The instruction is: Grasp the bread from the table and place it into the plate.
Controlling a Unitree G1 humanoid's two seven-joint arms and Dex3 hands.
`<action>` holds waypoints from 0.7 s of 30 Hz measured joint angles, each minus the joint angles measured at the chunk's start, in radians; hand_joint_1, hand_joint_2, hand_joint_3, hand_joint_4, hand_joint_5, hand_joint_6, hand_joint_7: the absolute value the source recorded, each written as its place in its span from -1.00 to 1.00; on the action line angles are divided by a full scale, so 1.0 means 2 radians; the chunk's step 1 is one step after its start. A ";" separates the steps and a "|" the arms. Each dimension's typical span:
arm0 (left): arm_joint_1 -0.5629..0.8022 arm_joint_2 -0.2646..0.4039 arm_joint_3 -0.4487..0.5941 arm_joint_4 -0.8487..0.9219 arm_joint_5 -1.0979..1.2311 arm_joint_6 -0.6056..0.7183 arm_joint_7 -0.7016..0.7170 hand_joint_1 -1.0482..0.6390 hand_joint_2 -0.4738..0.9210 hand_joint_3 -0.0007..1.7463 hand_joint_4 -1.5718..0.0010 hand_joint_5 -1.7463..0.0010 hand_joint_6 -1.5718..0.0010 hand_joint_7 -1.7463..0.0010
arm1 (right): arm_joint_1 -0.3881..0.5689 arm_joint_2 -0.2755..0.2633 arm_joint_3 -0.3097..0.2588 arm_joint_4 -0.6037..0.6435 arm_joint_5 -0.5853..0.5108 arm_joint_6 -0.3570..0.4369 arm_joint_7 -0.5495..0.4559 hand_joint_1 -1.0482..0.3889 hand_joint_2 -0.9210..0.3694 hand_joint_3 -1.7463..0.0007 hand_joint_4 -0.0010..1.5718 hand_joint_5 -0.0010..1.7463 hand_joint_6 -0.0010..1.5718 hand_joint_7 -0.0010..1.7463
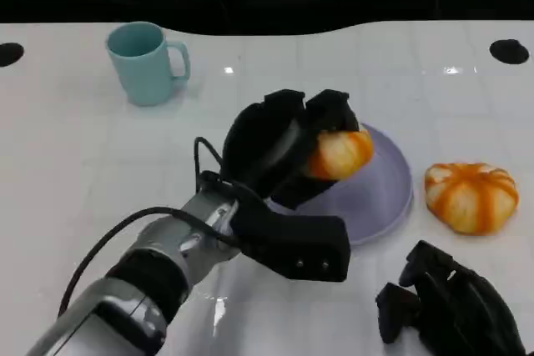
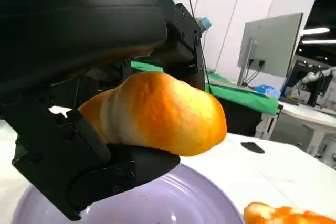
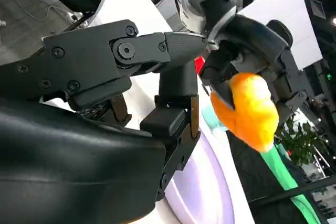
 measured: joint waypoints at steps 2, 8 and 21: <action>-0.013 -0.003 -0.001 0.013 -0.002 0.010 -0.022 -0.13 0.37 0.21 -0.07 -0.89 -0.04 -0.28 | 0.000 0.000 0.000 0.000 0.001 0.000 0.000 -0.31 -1.00 0.73 -0.01 0.91 -0.11 0.60; -0.024 -0.005 -0.016 0.018 -0.001 0.059 -0.098 -0.42 0.96 -0.69 0.46 0.08 0.32 0.86 | 0.001 0.000 0.000 0.000 0.001 -0.001 0.003 -0.34 -1.00 0.74 -0.01 0.90 -0.12 0.60; -0.036 0.025 -0.066 -0.068 0.032 0.158 -0.283 -1.00 1.00 -0.14 1.00 0.61 0.77 0.99 | 0.005 0.001 0.001 -0.006 0.001 0.000 0.001 -0.32 -1.00 0.72 -0.02 0.94 -0.13 0.64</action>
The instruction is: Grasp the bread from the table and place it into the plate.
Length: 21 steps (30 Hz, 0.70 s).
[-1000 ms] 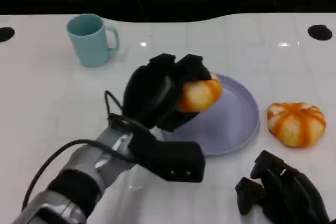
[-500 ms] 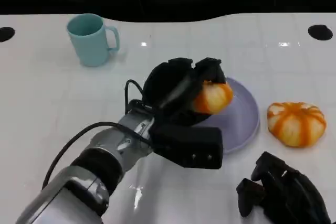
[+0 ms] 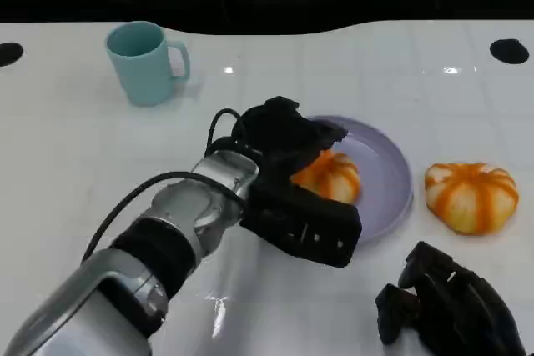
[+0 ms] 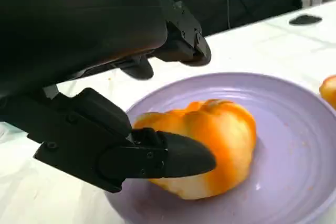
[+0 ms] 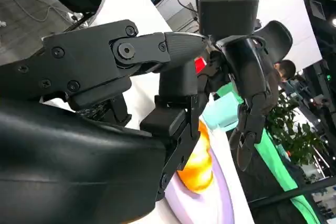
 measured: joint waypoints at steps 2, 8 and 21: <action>0.007 0.014 0.007 -0.032 -0.017 -0.008 -0.029 -1.00 1.00 -0.13 1.00 0.62 0.78 0.99 | 0.000 0.000 0.000 -0.001 0.001 0.001 0.000 -0.32 -1.00 0.73 -0.02 0.93 -0.12 0.63; 0.071 0.045 0.048 -0.117 -0.089 -0.055 -0.066 -0.83 1.00 -0.24 0.90 0.40 0.68 0.95 | 0.000 0.000 0.000 -0.005 0.002 0.007 0.000 -0.33 -1.00 0.72 -0.01 0.91 -0.12 0.63; 0.286 0.025 0.199 -0.247 -0.439 -0.145 -0.190 -0.56 1.00 -0.58 0.48 -0.71 0.38 -0.18 | -0.001 0.002 -0.001 -0.006 0.002 0.009 0.000 -0.32 -1.00 0.72 -0.01 0.92 -0.13 0.65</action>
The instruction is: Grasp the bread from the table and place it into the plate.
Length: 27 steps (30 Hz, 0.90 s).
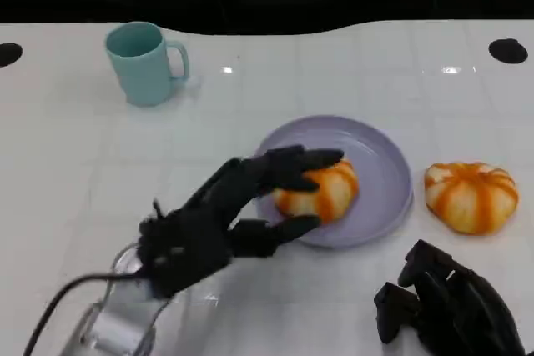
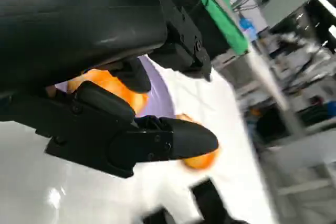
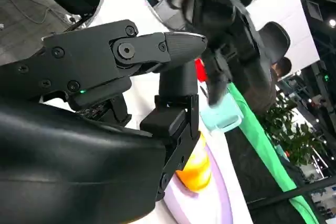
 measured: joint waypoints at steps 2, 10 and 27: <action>0.027 -0.007 0.016 -0.013 -0.049 0.005 -0.027 -0.59 1.00 -0.58 0.37 -0.94 0.45 -0.68 | 0.000 0.000 0.000 0.000 0.001 0.000 0.000 -0.32 -1.00 0.73 -0.01 0.92 -0.14 0.65; 0.123 -0.026 0.062 -0.109 -0.213 0.130 -0.106 -0.64 1.00 -0.58 0.10 -1.00 0.37 -0.95 | 0.000 0.001 0.000 0.000 0.000 0.000 0.000 -0.32 -1.00 0.72 0.00 0.93 -0.13 0.64; 0.215 -0.040 0.099 -0.162 -0.303 0.253 -0.179 -0.62 1.00 -0.66 -0.08 -1.00 0.23 -1.00 | -0.002 -0.002 -0.001 0.002 0.001 0.002 0.000 -0.32 -1.00 0.73 -0.02 0.94 -0.13 0.63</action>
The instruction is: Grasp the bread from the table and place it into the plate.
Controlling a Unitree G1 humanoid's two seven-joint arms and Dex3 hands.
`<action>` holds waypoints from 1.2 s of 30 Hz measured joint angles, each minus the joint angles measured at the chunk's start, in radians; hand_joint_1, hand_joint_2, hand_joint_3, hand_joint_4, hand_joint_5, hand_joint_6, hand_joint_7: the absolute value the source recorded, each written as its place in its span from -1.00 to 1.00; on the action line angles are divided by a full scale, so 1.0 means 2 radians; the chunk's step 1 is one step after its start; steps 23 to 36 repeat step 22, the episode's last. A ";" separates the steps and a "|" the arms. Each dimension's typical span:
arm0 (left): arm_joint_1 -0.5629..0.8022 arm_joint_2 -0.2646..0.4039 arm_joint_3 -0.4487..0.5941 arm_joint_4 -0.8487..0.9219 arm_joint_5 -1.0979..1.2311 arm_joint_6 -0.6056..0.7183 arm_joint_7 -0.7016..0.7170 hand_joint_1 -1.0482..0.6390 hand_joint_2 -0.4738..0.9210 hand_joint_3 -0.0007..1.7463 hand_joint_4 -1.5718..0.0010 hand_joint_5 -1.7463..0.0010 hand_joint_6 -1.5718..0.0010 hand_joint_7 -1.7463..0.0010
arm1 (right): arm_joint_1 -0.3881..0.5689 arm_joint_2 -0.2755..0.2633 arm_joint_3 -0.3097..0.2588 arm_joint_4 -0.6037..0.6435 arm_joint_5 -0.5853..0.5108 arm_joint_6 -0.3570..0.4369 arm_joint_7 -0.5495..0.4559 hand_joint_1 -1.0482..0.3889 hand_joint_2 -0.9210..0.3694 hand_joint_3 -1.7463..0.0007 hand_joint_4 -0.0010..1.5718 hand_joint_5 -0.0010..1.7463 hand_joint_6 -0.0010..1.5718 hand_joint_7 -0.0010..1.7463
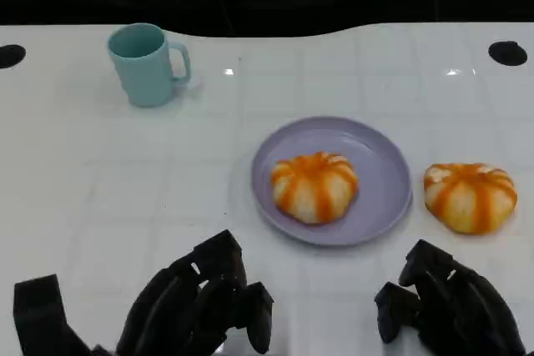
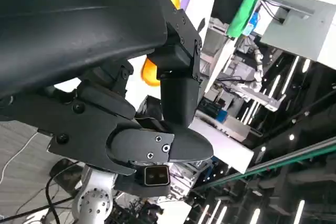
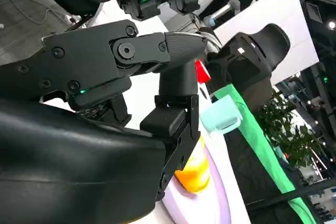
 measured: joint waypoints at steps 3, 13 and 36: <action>0.000 -0.001 0.001 0.000 0.003 0.000 -0.004 -0.63 1.00 -0.66 -0.09 -1.00 0.23 -1.00 | -0.001 -0.001 0.000 0.003 0.000 0.000 0.001 -0.32 -1.00 0.73 -0.02 0.94 -0.13 0.62; 0.000 -0.007 0.007 0.003 0.015 -0.001 -0.012 -0.64 1.00 -0.67 -0.09 -1.00 0.22 -1.00 | -0.008 -0.002 -0.002 0.016 0.000 -0.002 0.005 -0.31 -1.00 0.73 -0.03 0.91 -0.13 0.60; -0.009 -0.007 0.020 0.012 0.015 0.003 -0.015 -0.63 1.00 -0.66 -0.10 -1.00 0.21 -0.97 | -0.011 -0.002 -0.002 0.020 0.000 -0.002 0.003 -0.30 -1.00 0.73 -0.02 0.89 -0.13 0.60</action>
